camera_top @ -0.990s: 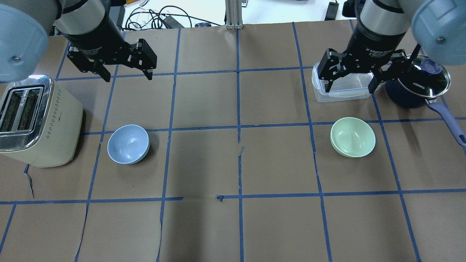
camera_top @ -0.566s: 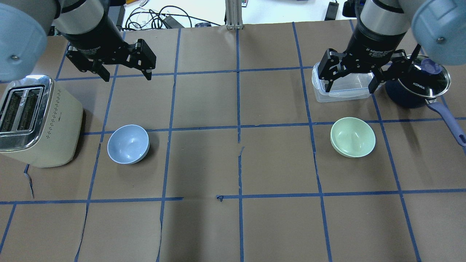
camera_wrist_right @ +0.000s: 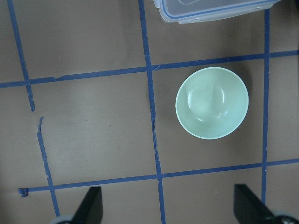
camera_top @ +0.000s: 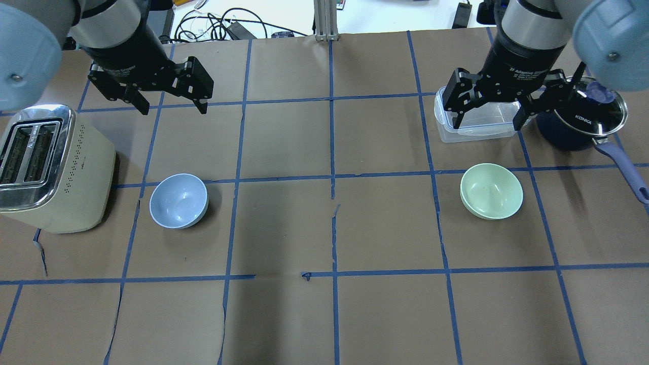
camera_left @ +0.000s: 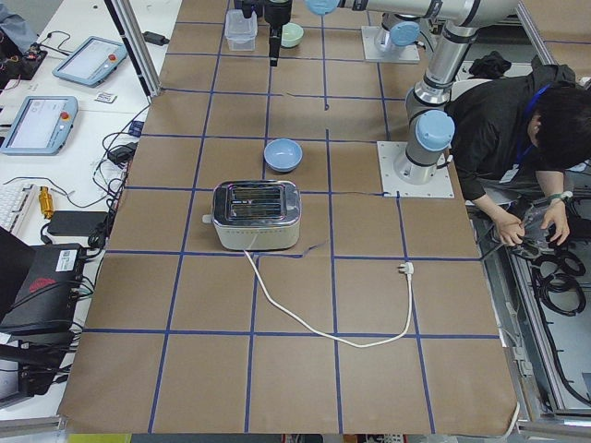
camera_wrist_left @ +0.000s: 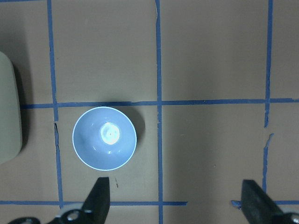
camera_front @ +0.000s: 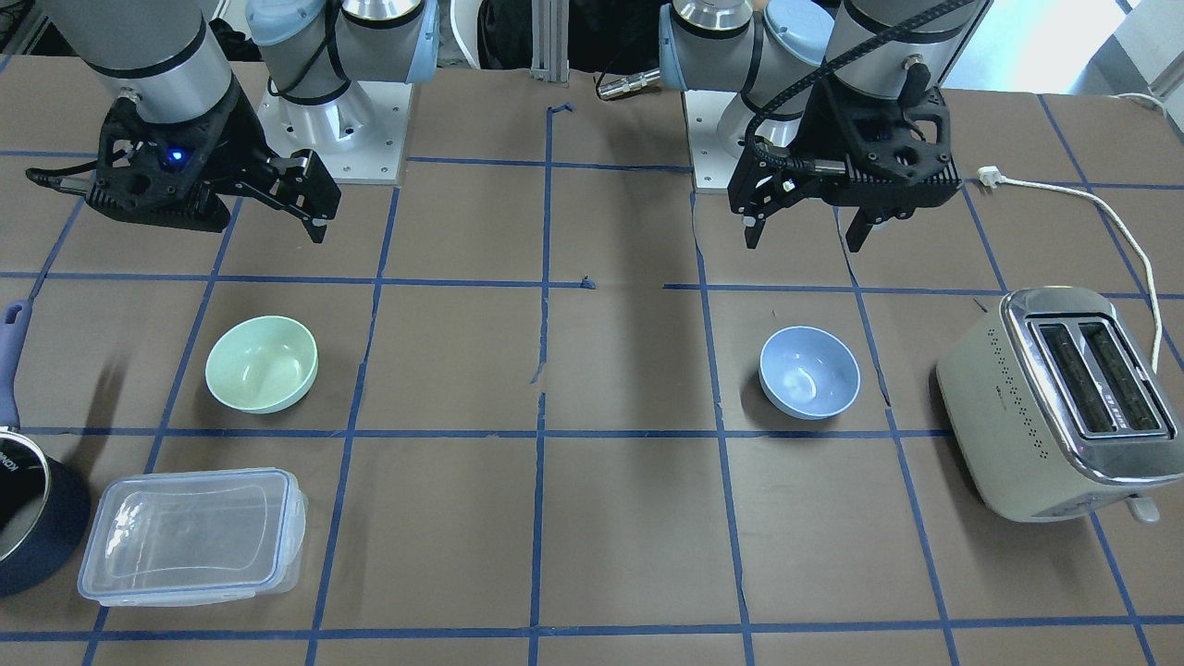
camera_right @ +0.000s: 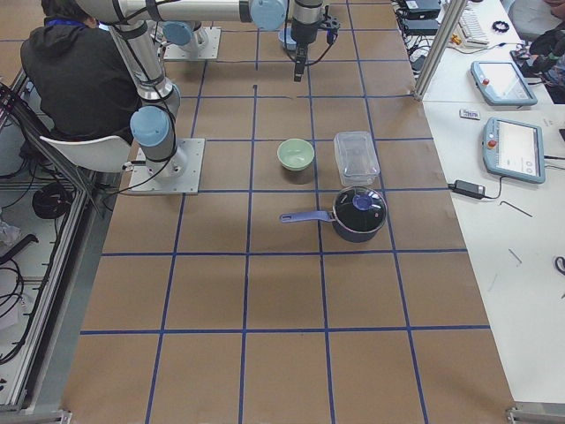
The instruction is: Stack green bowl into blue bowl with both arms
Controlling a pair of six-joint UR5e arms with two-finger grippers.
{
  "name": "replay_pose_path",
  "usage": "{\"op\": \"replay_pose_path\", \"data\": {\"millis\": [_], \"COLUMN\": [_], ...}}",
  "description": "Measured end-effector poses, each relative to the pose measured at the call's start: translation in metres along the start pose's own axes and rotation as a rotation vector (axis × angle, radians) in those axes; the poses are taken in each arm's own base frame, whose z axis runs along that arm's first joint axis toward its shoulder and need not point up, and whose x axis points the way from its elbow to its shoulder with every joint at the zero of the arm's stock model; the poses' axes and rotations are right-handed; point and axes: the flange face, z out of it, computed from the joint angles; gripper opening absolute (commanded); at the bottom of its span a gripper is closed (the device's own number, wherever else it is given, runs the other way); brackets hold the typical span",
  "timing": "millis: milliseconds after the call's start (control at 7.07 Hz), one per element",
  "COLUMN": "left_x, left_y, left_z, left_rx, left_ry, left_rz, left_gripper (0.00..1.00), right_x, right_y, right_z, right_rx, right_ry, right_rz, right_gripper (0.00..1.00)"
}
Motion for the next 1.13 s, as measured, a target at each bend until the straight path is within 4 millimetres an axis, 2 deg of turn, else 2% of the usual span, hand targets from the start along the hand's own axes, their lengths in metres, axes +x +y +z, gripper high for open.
{"op": "replay_pose_path", "data": {"millis": [848,990,1131], "left_x": [-0.001,-0.007,-0.026], "left_y": [0.001,0.003,0.003], "left_z": [0.009,0.009,0.017], "left_rx": [-0.018,-0.037,-0.077], "left_ry": [0.012,0.008,0.006], "left_rz": [0.003,0.0,-0.023], "left_gripper": [1.0,1.0,1.0], "right_x": [0.0,0.0,0.0], "right_y": [0.0,0.0,-0.001], "right_z": [0.0,0.0,-0.001], "right_rx": [0.003,0.004,0.006], "right_ry": [0.002,0.003,0.003], "right_rz": [-0.003,-0.003,-0.003], "right_gripper": [1.0,1.0,1.0]}}
